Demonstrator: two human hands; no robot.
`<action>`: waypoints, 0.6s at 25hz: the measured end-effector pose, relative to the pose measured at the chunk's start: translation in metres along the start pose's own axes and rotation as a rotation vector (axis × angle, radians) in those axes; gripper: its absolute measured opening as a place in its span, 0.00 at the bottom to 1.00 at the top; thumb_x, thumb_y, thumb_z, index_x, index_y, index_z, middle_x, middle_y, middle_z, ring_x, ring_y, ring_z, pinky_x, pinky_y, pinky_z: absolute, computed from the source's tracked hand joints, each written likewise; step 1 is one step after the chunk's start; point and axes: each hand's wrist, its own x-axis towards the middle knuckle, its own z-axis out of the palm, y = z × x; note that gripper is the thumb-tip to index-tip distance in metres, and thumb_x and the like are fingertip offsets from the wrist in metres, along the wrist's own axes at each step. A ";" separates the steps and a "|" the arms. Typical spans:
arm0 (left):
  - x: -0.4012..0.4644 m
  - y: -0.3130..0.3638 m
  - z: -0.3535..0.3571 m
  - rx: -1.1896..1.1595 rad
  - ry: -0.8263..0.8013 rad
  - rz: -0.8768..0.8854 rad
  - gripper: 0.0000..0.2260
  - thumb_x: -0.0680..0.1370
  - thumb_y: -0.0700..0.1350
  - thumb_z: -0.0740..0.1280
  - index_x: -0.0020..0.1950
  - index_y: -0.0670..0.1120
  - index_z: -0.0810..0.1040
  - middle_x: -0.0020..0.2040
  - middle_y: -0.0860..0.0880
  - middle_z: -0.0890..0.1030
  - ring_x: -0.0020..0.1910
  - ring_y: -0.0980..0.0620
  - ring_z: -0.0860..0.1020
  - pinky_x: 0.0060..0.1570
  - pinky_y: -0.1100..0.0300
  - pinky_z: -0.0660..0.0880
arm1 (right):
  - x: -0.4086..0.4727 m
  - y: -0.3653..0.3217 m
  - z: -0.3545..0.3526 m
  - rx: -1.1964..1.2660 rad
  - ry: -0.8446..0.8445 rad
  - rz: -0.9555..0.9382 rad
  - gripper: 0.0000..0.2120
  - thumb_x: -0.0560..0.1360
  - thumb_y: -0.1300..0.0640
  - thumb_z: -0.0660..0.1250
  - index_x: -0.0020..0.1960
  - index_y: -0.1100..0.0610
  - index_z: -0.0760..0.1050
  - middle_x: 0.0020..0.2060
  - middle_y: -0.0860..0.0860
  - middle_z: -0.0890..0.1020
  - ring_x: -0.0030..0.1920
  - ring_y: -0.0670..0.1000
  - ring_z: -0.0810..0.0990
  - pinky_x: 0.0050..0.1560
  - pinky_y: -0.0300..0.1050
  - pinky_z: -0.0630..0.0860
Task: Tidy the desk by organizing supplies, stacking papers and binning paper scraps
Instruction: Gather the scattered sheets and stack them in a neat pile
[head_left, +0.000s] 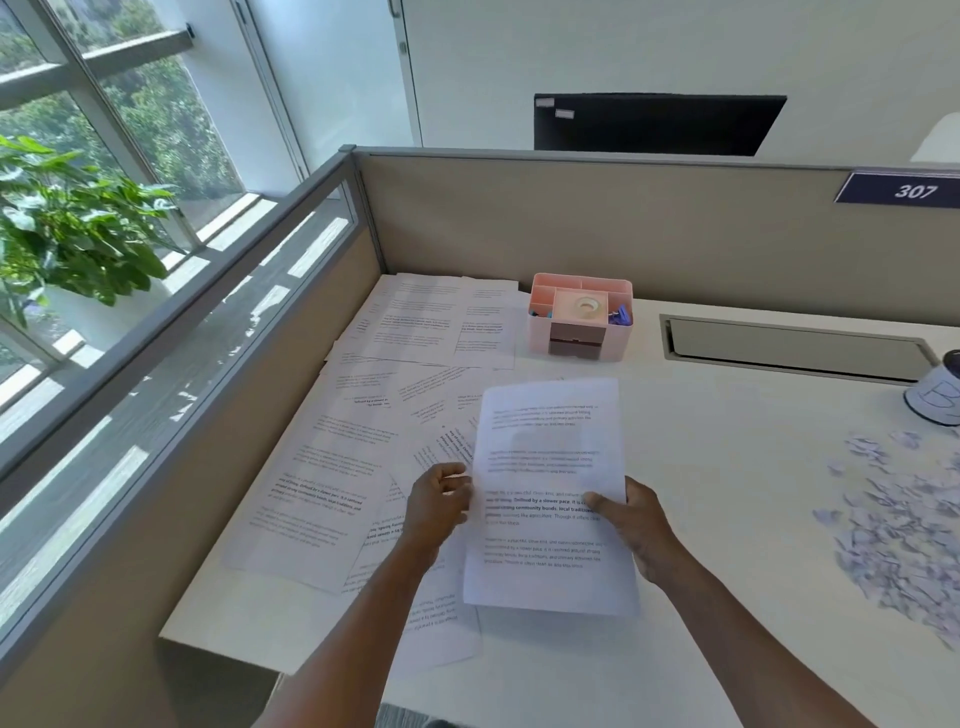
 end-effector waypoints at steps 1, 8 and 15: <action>0.002 -0.005 -0.004 0.110 0.081 0.006 0.12 0.78 0.40 0.70 0.62 0.45 0.77 0.55 0.48 0.83 0.54 0.47 0.82 0.49 0.55 0.79 | 0.001 0.005 -0.003 -0.031 0.025 0.017 0.12 0.73 0.61 0.73 0.56 0.56 0.81 0.49 0.54 0.86 0.48 0.57 0.86 0.49 0.55 0.82; 0.020 -0.020 -0.024 0.517 0.175 0.053 0.20 0.78 0.43 0.70 0.70 0.44 0.74 0.67 0.46 0.78 0.65 0.47 0.77 0.65 0.51 0.74 | 0.003 0.029 -0.014 -0.326 0.248 0.154 0.08 0.73 0.59 0.73 0.52 0.56 0.81 0.43 0.52 0.85 0.42 0.54 0.84 0.44 0.47 0.80; 0.048 0.001 -0.022 0.683 0.094 0.085 0.21 0.79 0.45 0.68 0.72 0.45 0.72 0.70 0.45 0.76 0.69 0.46 0.73 0.68 0.51 0.70 | 0.010 0.027 -0.019 -0.144 0.209 0.284 0.11 0.70 0.63 0.75 0.51 0.60 0.81 0.46 0.57 0.85 0.47 0.60 0.84 0.53 0.56 0.81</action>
